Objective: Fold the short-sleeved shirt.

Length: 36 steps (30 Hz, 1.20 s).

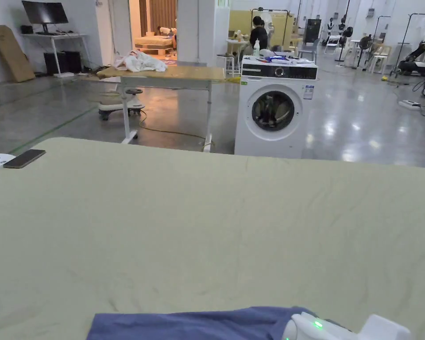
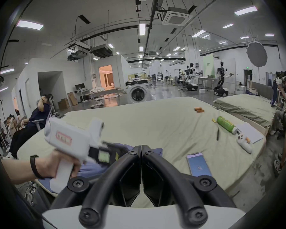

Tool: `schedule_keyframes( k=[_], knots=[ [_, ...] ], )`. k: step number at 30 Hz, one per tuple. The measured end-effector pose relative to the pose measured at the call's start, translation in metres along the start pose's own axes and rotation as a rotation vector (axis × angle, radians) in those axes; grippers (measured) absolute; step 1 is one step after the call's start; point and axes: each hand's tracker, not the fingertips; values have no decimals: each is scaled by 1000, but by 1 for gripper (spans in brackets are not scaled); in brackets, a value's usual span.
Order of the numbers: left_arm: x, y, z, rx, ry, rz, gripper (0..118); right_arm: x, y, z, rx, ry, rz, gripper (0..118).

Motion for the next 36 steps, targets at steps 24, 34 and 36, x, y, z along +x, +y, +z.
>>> schedule_keyframes(
  k=[24,34,36],
  knots=[
    [153,-120,350,635,973,-420,41,-43,17,-41,114,167,66,0],
    [182,-165,368,719,1131,-298,0,-56,17,-39,117,212,83,0],
    [181,-167,371,729,1147,-285,0,-57,17,-39,113,209,89,0]
  ],
)
